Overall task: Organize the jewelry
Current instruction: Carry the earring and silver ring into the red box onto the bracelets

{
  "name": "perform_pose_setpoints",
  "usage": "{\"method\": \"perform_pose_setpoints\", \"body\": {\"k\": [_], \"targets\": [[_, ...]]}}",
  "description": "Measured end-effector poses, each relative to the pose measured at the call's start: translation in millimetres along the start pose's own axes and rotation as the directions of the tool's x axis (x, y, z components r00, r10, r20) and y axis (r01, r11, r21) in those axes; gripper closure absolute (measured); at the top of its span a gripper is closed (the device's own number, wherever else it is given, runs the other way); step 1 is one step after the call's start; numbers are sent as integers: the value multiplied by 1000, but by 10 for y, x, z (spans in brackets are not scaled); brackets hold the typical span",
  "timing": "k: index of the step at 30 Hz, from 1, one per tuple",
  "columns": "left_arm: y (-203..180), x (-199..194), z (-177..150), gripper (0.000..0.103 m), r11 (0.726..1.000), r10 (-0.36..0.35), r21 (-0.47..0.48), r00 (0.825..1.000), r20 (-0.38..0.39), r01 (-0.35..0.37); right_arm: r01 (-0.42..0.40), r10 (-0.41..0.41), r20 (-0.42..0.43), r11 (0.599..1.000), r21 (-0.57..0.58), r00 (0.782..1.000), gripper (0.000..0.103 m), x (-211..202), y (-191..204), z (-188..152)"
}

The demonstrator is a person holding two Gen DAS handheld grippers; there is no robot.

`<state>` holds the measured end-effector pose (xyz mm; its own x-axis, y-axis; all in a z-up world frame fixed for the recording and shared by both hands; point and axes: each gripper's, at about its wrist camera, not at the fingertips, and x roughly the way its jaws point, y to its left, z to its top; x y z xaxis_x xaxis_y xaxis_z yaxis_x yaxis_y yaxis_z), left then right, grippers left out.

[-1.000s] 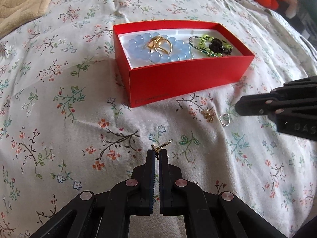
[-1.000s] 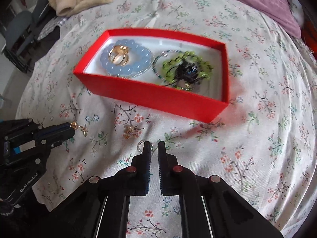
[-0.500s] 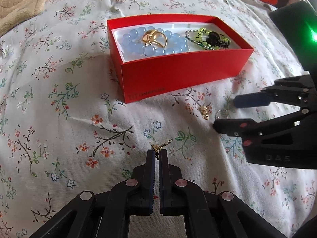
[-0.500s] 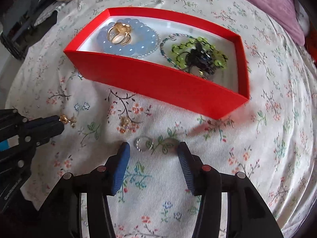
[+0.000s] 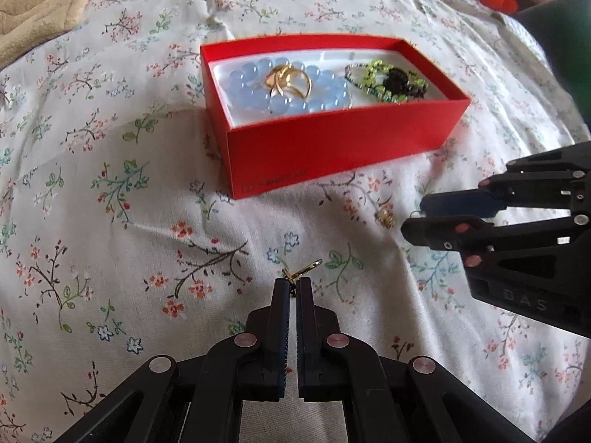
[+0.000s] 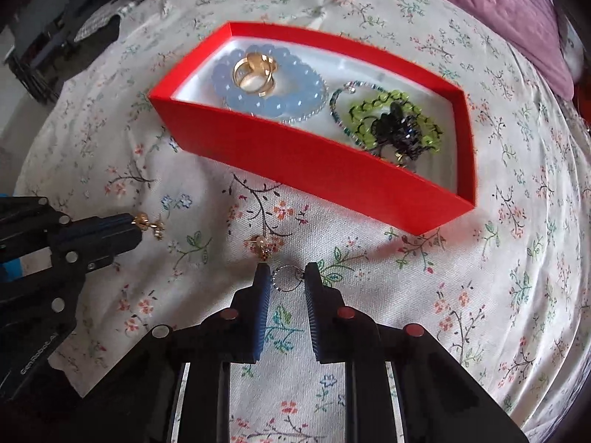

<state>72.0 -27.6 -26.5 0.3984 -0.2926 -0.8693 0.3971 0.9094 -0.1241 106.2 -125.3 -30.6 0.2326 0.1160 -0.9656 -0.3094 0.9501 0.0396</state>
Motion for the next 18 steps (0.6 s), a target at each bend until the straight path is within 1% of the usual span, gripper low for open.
{"method": "perform_pose_setpoints", "body": {"k": [6, 11, 14, 15, 16, 18], "targets": [[-35, -134, 123, 103, 1000, -12, -4, 999, 43, 12, -22, 21, 58, 999, 27, 998, 83, -275, -87, -73], [-67, -266, 284, 103, 1000, -18, 1, 995, 93, 18, -48, 39, 103, 995, 84, 994, 83, -483, -280, -109], [-50, -306, 409, 103, 1000, -19, -18, 993, 117, 21, -65, 49, 131, 991, 119, 990, 83, -628, -435, -153], [-47, -311, 442, 103, 999, -17, -25, 992, 122, 21, -69, 50, 141, 989, 131, 989, 83, -660, -467, -145], [-48, -307, 482, 103, 999, -16, -30, 992, 126, 20, -70, 49, 147, 988, 139, 988, 83, -625, -412, -29], [-57, -286, 565, 103, 999, -14, -39, 991, 132, 19, -77, 50, 167, 984, 162, 985, 83, -669, -458, 6]]}}
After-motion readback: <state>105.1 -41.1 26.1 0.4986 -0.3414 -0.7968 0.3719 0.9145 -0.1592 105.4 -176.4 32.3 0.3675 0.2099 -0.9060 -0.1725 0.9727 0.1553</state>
